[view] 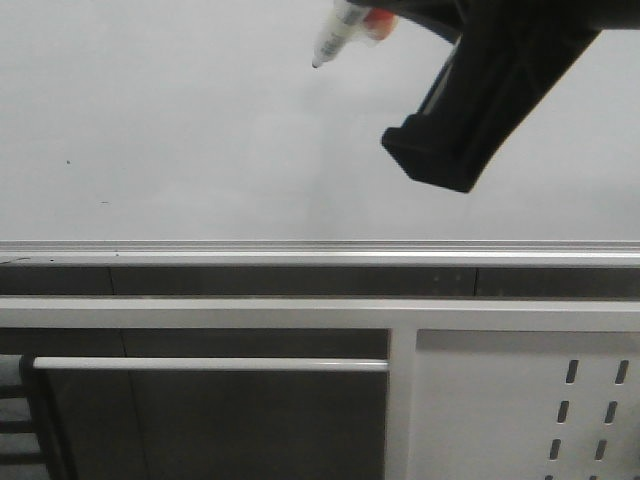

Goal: Write number 1 on whiteboard

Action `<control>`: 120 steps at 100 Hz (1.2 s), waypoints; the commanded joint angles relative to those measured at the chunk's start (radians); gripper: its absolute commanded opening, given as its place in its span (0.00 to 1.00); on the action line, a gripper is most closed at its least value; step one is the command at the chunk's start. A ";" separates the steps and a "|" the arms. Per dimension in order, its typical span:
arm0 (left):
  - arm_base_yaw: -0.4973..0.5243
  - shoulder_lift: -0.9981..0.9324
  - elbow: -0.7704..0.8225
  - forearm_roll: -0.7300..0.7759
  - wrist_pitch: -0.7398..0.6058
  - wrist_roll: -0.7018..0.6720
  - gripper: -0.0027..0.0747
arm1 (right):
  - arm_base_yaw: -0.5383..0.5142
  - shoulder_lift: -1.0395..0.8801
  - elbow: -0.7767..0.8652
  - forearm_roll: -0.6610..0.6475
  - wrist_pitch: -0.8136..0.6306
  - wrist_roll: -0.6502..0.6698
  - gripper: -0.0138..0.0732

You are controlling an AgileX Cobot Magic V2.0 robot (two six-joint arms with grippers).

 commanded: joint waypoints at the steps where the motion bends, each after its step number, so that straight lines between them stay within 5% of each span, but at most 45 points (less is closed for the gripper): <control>1: 0.003 0.016 -0.023 -0.011 -0.083 -0.009 0.20 | -0.002 0.003 -0.027 -0.019 -0.090 0.002 0.10; 120: 0.003 0.016 -0.023 -0.011 -0.083 -0.009 0.20 | -0.084 0.060 -0.027 -0.025 -0.146 0.116 0.07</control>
